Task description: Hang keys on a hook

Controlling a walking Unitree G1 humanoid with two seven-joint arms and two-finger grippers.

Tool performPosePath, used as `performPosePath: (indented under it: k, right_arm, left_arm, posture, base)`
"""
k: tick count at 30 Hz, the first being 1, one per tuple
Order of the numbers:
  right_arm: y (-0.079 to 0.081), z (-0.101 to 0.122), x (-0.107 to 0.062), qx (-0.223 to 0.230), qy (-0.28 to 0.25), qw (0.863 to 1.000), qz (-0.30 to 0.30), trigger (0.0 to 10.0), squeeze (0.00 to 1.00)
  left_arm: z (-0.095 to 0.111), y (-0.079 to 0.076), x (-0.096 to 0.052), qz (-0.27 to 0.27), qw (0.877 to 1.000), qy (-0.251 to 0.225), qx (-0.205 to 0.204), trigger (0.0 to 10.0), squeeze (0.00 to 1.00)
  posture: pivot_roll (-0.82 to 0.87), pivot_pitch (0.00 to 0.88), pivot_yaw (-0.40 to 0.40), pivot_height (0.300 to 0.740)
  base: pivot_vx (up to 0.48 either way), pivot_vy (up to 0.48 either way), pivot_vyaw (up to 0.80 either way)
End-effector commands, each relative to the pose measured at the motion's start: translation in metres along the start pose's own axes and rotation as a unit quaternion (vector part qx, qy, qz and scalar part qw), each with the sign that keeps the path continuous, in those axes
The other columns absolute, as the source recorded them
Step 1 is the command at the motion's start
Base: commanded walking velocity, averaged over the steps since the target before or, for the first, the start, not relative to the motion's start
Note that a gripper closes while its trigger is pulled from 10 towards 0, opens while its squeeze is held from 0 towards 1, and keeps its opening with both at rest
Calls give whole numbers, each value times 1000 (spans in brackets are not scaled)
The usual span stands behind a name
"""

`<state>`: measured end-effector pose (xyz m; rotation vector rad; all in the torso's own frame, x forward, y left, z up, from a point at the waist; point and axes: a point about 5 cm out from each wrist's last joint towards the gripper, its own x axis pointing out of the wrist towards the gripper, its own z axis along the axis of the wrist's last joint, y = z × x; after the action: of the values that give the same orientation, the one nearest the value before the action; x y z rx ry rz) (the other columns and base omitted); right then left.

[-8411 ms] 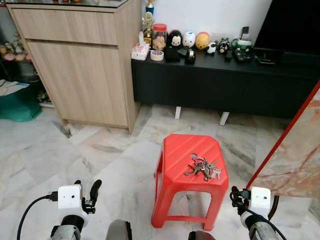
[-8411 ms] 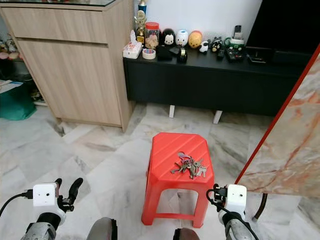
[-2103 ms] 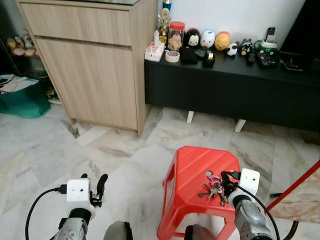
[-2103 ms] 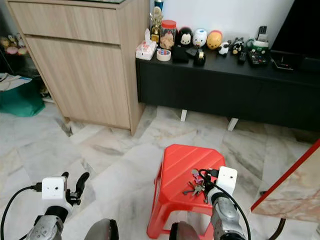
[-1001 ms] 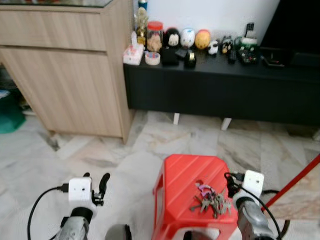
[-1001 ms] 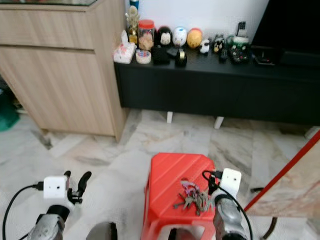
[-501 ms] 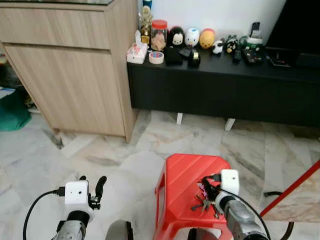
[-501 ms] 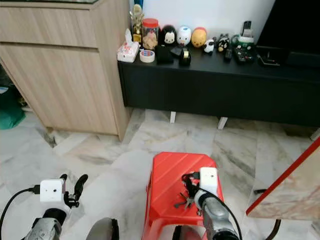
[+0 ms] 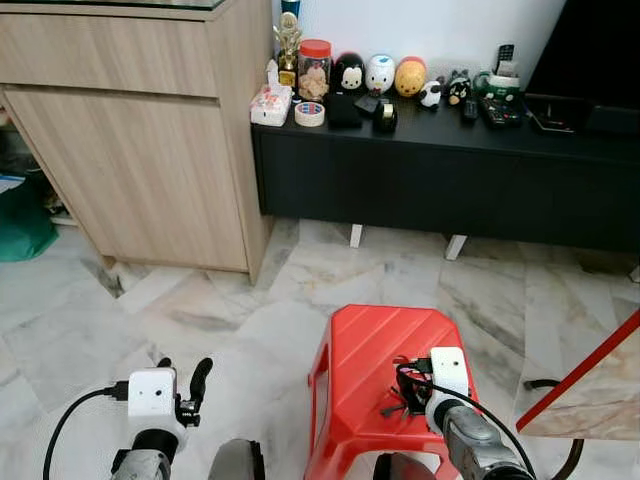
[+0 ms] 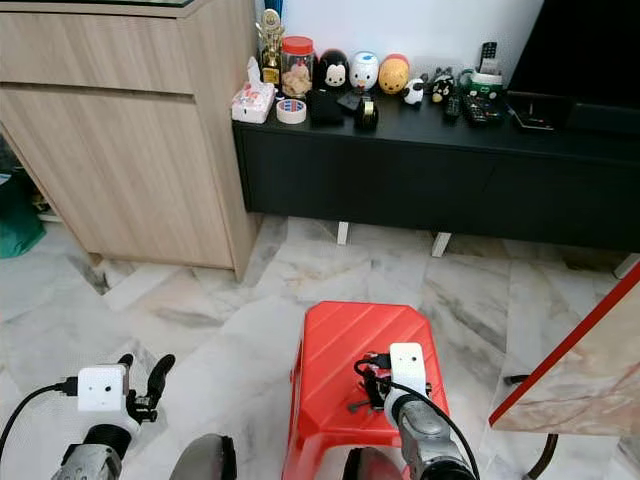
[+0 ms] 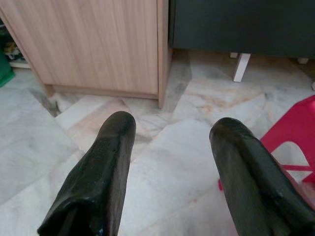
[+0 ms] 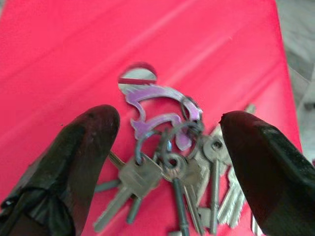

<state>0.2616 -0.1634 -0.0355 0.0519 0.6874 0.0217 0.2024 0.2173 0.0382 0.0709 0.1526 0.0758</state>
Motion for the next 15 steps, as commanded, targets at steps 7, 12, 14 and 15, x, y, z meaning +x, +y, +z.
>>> performPosePath:
  k: [7,12,14,15]
  right_arm:
    - [-1,-3,0,50,11,998,-30,10000,0]
    - [1,-3,1,59,11,998,-31,10000,0]
    - [1,-3,1,61,11,998,-32,10000,0]
    - [1,-3,1,64,9,997,-33,157,0]
  left_arm:
    - [1,-2,-9,-1,1000,4,-2,10000,0]
    - [1,-1,-11,1,1000,6,0,10000,0]
    - [1,0,-12,2,1000,6,1,10000,0]
    - [0,1,-14,2,1000,9,2,10000,0]
  posture:
    - [123,115,-89,625]
    - [128,122,-87,625]
    - [127,123,-87,625]
    - [127,126,-86,625]
  base:
    - [0,0,0]
    - [0,0,0]
    - [0,0,0]
    - [0,0,0]
